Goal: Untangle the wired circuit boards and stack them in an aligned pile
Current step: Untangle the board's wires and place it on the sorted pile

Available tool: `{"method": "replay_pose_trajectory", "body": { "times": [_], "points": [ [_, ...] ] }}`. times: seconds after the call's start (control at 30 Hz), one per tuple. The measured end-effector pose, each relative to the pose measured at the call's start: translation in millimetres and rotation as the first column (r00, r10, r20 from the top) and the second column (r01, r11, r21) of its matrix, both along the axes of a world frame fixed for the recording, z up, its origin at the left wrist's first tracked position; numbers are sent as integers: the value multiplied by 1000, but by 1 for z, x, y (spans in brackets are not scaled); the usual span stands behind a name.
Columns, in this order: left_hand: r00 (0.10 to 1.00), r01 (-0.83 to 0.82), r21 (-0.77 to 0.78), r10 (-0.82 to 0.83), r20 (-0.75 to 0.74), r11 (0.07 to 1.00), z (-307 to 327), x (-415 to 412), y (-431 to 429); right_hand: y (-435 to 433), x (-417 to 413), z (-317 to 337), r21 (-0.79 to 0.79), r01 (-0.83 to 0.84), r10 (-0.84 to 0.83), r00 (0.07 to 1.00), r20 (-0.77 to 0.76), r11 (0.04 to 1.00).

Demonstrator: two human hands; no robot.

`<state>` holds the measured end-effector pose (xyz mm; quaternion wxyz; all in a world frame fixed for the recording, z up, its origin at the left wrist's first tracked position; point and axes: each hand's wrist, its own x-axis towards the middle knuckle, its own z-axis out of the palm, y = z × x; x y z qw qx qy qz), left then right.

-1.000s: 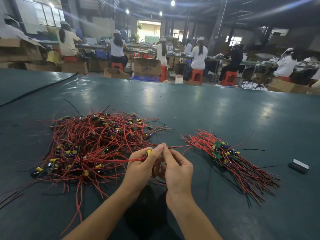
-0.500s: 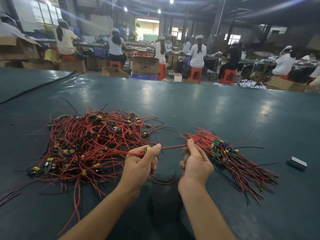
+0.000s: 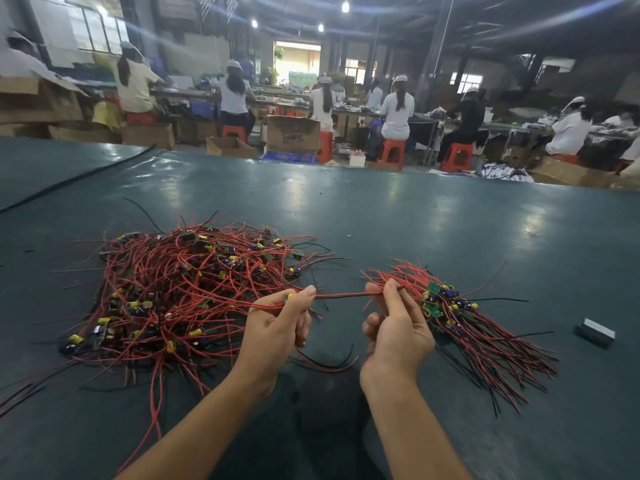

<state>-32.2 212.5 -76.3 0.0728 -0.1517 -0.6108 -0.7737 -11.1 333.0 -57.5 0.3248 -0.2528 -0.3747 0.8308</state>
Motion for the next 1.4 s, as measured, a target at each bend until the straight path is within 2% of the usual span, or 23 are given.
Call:
{"method": "replay_pose_trajectory", "body": {
  "times": [0.13, 0.27, 0.43, 0.53, 0.6, 0.73, 0.93, 1.03, 1.17, 1.27, 1.4],
  "points": [
    [1000, 29, -8, -29, -12, 1000, 1, 2, 1, 2, 2, 3, -3, -33, 33, 999, -18, 999],
    [998, 48, -40, -49, -32, 998, 4, 2, -1, 1, 5, 6, 118, -157, 160, 987, -15, 981],
    [996, 94, -28, -94, -4, 995, 3, 1, -2, -22, 10, 0, 218, -441, 428, 898, 106, 871],
    [987, 162, -37, -162, 24, 986, 1, 2, -1, -35, 13, -2, 261, -509, 500, 860, 104, 820],
    [987, 158, -41, -156, 44, 987, 2, 1, -1, -35, 12, -2, 257, -487, 474, 873, 113, 835],
    [992, 129, -103, -127, 25, 986, 6, 0, -2, -18, 5, 1, 190, -326, 308, 944, 115, 926],
    [995, 95, -90, -95, 7, 991, 8, -2, -4, 12, -2, 8, 6, -98, 98, 994, 53, 995],
    [995, 104, -97, -103, 11, 990, 7, -2, -4, 17, -3, 7, -24, -79, 80, 995, 58, 997],
    [993, 105, -22, -103, 52, 994, 5, -3, -3, 14, -3, 5, 33, -103, 101, 993, 57, 994],
    [985, 137, 39, -140, 98, 990, 4, -5, -6, 2, 2, 1, 128, -242, 234, 969, 74, 962],
    [971, 203, -28, -198, 132, 979, 4, -8, -10, -30, 12, -4, 278, -522, 505, 852, 136, 806]
  ]
}}
